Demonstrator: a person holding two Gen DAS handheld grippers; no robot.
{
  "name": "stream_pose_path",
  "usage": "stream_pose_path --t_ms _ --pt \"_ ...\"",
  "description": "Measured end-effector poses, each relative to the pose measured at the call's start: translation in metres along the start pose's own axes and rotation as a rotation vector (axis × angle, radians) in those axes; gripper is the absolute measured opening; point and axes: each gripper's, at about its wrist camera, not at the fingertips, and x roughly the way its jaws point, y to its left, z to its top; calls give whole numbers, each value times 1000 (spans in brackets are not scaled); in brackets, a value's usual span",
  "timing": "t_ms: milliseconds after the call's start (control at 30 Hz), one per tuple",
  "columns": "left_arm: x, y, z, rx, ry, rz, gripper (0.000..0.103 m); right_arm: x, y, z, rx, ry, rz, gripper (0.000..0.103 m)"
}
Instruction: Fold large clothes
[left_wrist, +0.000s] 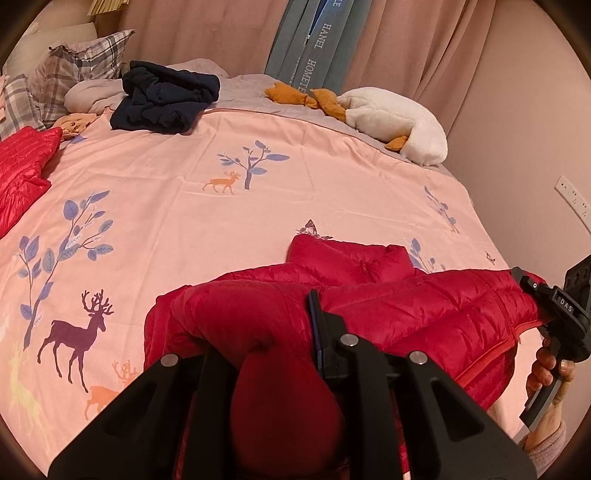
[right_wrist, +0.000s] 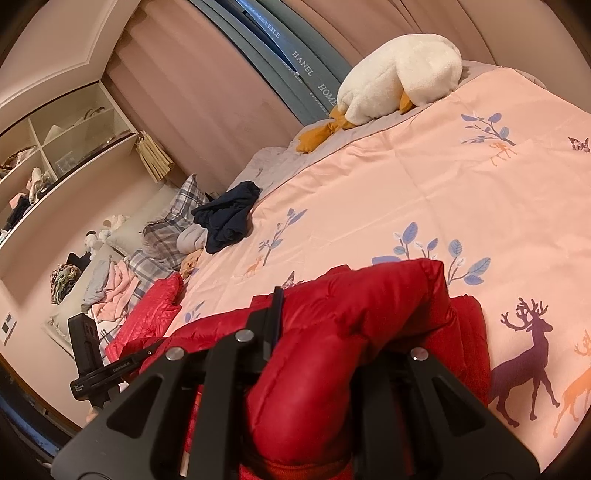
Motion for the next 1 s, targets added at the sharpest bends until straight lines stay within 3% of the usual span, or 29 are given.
stream_pose_path --t_ms 1000 --pt "43 1 6 13 40 67 20 46 -21 5 25 49 -61 14"
